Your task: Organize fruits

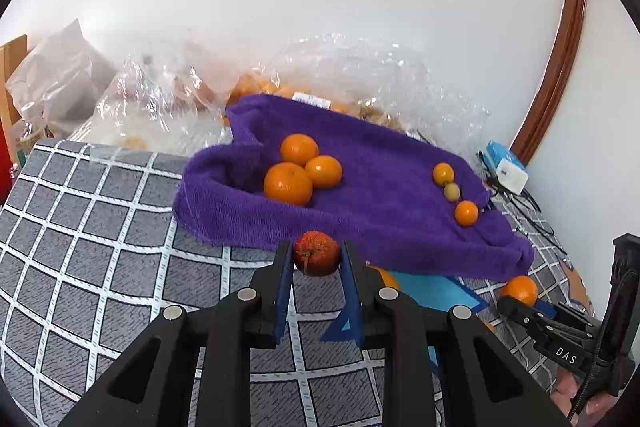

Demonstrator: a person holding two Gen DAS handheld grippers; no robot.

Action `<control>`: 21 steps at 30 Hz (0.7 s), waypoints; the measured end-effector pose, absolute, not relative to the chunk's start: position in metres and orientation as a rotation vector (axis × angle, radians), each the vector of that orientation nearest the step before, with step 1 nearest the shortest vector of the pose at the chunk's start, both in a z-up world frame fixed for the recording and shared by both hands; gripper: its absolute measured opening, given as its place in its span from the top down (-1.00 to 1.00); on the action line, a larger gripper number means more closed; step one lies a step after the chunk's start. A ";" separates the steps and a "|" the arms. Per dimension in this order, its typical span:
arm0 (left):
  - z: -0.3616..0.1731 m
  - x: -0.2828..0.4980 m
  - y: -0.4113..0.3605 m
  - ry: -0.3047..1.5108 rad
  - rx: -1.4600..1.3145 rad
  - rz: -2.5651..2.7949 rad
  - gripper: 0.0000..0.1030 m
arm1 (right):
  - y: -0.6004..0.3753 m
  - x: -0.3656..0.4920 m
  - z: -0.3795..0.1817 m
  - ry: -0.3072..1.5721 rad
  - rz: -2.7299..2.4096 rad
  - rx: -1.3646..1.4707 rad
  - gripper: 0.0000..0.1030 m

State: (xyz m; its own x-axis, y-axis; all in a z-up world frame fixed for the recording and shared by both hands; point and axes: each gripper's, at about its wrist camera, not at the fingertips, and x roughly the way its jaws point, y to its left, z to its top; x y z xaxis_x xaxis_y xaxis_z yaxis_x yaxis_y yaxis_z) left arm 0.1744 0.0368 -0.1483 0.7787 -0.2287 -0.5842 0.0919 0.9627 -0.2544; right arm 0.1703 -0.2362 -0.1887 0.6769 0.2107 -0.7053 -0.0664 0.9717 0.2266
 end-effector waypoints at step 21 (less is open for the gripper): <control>-0.131 0.165 0.052 0.582 -0.296 -0.188 0.56 | -0.245 0.160 -0.160 0.776 0.106 0.183 0.20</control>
